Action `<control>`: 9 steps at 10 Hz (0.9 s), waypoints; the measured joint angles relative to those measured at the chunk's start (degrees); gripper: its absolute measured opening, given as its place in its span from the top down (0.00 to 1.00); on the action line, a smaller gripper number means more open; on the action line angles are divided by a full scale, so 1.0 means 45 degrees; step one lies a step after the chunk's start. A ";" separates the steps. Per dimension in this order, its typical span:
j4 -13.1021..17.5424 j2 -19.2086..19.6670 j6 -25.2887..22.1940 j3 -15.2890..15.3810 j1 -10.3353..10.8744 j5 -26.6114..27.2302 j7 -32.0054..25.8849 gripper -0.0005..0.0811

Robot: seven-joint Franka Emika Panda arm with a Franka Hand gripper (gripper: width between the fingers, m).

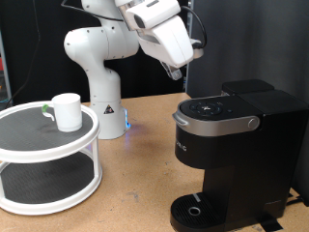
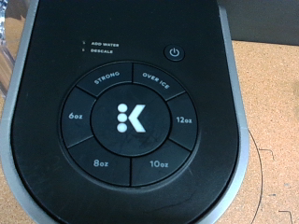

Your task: Make a cup of coffee with the keurig machine

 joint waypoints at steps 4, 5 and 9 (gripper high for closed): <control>0.0007 0.0006 -0.0657 -0.0164 -0.0081 -0.0841 -0.0213 0.99; 0.0085 -0.0003 -0.1132 -0.0291 -0.0141 -0.1049 -0.0487 0.99; 0.0919 -0.0044 -0.4415 -0.1104 -0.0406 -0.2003 -0.3035 0.99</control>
